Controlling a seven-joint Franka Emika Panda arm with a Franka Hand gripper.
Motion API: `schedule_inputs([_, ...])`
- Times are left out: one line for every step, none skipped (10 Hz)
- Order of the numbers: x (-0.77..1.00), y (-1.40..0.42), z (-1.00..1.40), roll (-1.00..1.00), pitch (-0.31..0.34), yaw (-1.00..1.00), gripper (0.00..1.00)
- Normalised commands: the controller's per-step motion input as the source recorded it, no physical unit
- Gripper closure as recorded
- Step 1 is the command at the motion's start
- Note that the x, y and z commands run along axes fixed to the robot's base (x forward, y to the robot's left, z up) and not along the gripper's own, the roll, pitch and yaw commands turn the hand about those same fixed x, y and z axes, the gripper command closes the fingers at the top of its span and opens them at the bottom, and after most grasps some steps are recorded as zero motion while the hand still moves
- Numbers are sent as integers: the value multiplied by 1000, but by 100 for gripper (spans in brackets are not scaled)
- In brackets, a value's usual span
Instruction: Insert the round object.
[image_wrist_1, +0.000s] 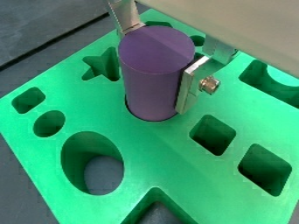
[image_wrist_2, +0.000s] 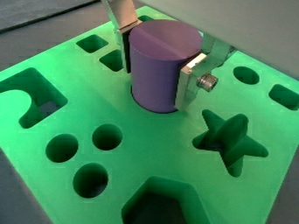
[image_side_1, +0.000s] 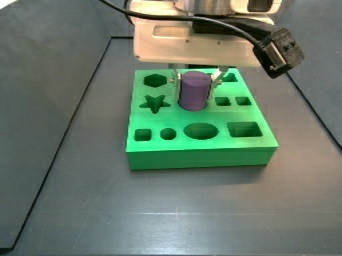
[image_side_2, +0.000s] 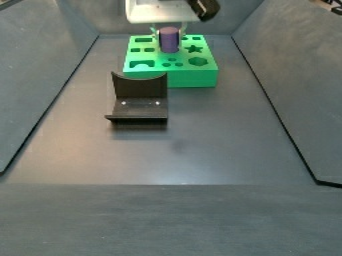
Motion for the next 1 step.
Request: schedule_inputs([0, 0, 0, 0, 0, 0, 100])
